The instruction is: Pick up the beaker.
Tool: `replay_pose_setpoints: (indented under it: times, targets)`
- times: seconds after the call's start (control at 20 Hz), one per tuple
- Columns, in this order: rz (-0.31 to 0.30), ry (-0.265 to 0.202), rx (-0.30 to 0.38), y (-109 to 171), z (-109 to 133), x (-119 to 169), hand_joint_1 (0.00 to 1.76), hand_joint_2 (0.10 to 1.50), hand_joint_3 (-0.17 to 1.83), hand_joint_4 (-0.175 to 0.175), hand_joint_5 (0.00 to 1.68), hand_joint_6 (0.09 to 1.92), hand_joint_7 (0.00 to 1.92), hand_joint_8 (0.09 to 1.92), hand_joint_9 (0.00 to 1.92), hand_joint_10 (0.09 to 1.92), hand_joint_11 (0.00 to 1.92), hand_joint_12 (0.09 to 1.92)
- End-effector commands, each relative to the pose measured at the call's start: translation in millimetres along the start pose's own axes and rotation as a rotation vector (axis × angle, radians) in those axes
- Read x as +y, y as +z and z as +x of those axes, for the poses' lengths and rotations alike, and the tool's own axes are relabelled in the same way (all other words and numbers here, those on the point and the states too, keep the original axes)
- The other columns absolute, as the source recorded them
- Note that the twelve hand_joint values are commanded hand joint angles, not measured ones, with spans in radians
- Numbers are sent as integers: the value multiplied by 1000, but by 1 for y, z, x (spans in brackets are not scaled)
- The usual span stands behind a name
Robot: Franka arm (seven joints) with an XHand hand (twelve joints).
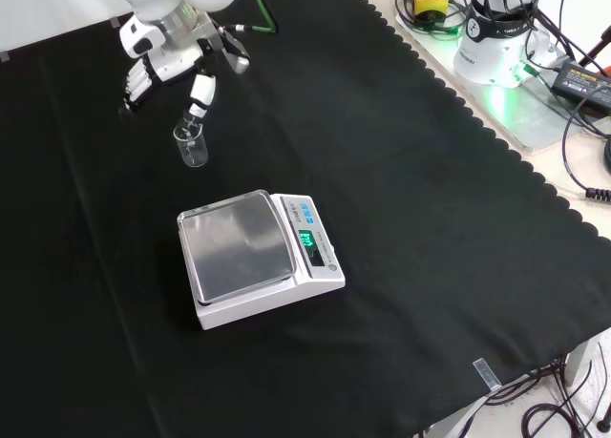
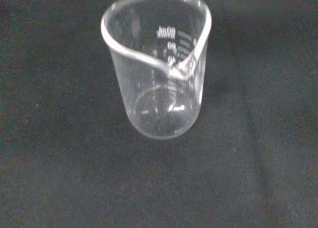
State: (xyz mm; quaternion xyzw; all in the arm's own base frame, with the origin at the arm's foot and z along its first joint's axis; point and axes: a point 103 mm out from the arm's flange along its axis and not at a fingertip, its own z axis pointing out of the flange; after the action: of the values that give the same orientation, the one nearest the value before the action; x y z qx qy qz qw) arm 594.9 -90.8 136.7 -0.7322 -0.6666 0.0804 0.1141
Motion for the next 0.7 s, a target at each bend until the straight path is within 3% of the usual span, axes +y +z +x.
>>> replay_pose_setpoints:
  times: [0.05, 0.7]
  targets:
    - [35, -3, 28, 21, 1, -3, 440, 859, 268, -74, 394, 87, 193, 700, 303, 823, 315, 1429]
    - [101, 2, 49, 59, 4, -9, 473, 847, 266, -70, 401, 87, 204, 707, 304, 832, 316, 1431]
